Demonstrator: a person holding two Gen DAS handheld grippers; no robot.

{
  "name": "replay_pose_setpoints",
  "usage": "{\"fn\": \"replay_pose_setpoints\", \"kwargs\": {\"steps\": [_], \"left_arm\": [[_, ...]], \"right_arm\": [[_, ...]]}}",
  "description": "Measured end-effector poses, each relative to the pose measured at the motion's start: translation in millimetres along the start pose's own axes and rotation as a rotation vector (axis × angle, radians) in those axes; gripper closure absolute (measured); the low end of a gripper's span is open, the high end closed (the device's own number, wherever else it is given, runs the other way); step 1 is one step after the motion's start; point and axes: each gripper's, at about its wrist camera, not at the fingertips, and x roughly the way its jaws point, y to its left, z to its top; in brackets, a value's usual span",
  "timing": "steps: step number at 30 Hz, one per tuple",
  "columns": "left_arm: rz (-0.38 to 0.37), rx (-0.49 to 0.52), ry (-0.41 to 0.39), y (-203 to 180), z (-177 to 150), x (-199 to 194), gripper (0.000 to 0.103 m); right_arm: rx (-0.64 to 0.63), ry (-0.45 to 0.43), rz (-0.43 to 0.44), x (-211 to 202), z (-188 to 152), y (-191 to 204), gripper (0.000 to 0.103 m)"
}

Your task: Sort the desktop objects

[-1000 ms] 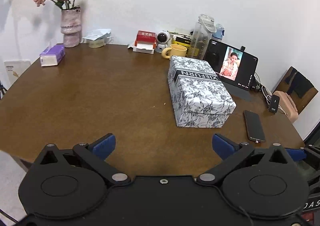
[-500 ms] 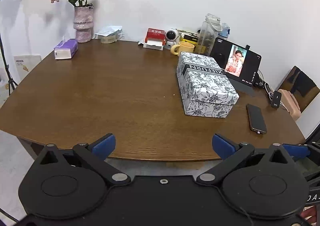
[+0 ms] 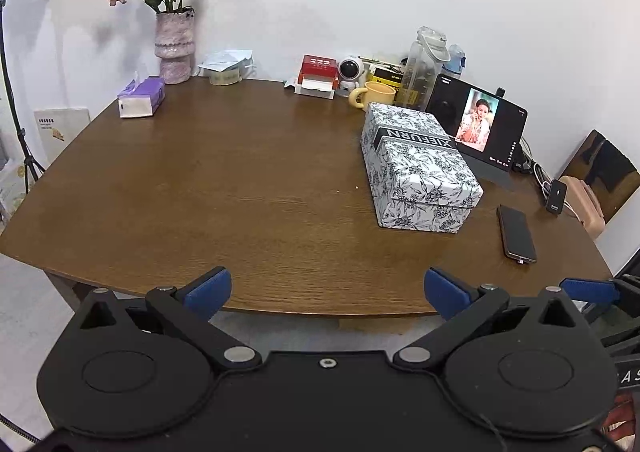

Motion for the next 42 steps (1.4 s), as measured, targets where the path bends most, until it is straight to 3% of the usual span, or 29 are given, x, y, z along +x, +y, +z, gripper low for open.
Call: {"fn": "replay_pose_setpoints", "kwargs": {"steps": [11, 42], "left_arm": [[-0.008, 0.05, 0.026, 11.3, 3.0, -4.9, 0.0], [-0.03, 0.053, 0.061, 23.9, 8.6, 6.8, 0.0]], "right_arm": [[0.024, 0.009, -0.011, 2.7, 2.2, 13.8, 0.0], [0.026, 0.003, -0.037, 15.7, 13.9, 27.8, 0.0]]}}
